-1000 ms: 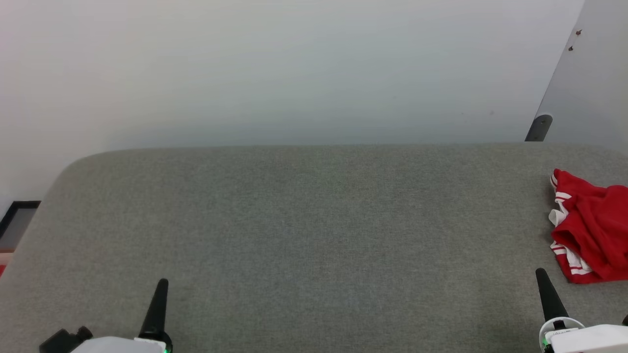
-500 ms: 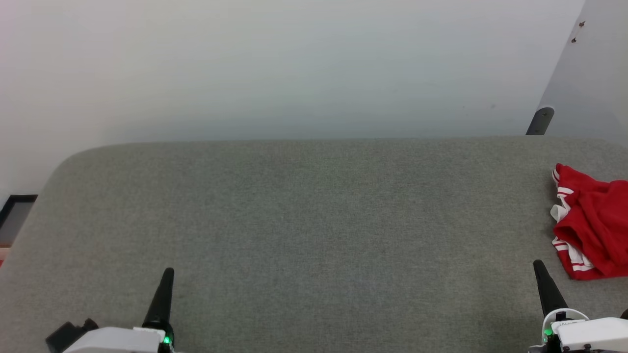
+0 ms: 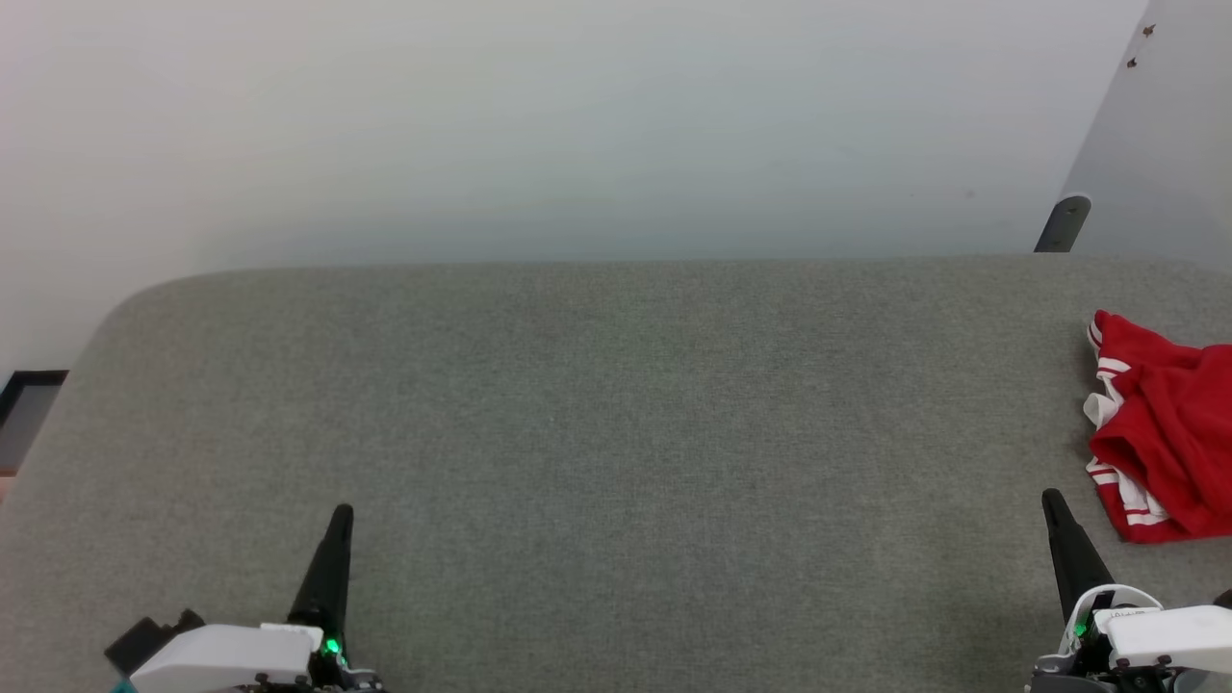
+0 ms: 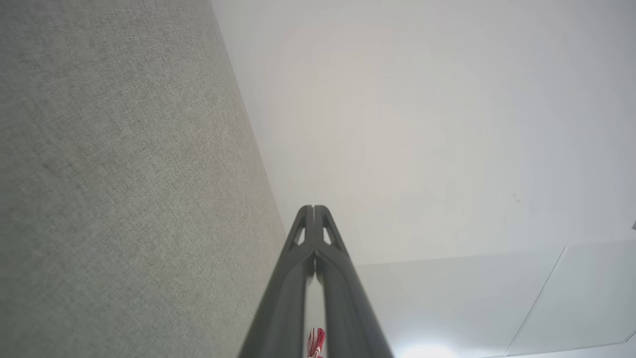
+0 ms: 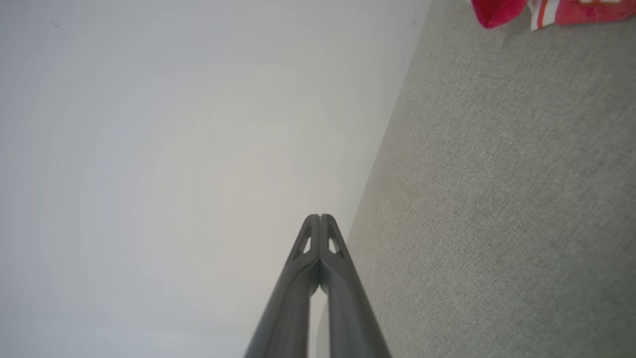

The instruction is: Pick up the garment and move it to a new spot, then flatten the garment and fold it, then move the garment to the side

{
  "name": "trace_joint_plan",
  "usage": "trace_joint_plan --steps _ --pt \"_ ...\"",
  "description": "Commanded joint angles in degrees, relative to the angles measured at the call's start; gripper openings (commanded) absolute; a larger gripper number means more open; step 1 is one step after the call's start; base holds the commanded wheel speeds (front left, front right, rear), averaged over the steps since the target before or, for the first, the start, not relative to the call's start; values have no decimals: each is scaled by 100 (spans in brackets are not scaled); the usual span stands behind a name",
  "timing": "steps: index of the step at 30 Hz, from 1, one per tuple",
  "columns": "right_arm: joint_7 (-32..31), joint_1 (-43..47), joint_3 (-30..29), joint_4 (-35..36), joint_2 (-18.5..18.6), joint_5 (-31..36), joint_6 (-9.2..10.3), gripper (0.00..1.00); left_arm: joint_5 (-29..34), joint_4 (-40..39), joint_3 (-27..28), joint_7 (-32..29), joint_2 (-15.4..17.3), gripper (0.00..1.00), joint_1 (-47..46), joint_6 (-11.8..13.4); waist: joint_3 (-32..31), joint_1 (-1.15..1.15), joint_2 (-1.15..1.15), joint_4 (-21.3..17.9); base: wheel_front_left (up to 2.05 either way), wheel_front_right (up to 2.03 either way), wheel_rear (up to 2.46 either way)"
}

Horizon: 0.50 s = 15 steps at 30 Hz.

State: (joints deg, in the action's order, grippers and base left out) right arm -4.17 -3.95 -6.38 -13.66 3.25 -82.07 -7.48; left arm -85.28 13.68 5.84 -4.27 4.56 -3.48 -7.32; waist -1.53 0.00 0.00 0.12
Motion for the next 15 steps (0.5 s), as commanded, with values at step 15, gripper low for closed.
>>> trace_joint_plan --steps 15 --pt "-197 -215 -19 -27 -37 -787 -2 0 -540 29 70 -188 -136 0 -253 -29 120 0 0 -8 0 0 0"
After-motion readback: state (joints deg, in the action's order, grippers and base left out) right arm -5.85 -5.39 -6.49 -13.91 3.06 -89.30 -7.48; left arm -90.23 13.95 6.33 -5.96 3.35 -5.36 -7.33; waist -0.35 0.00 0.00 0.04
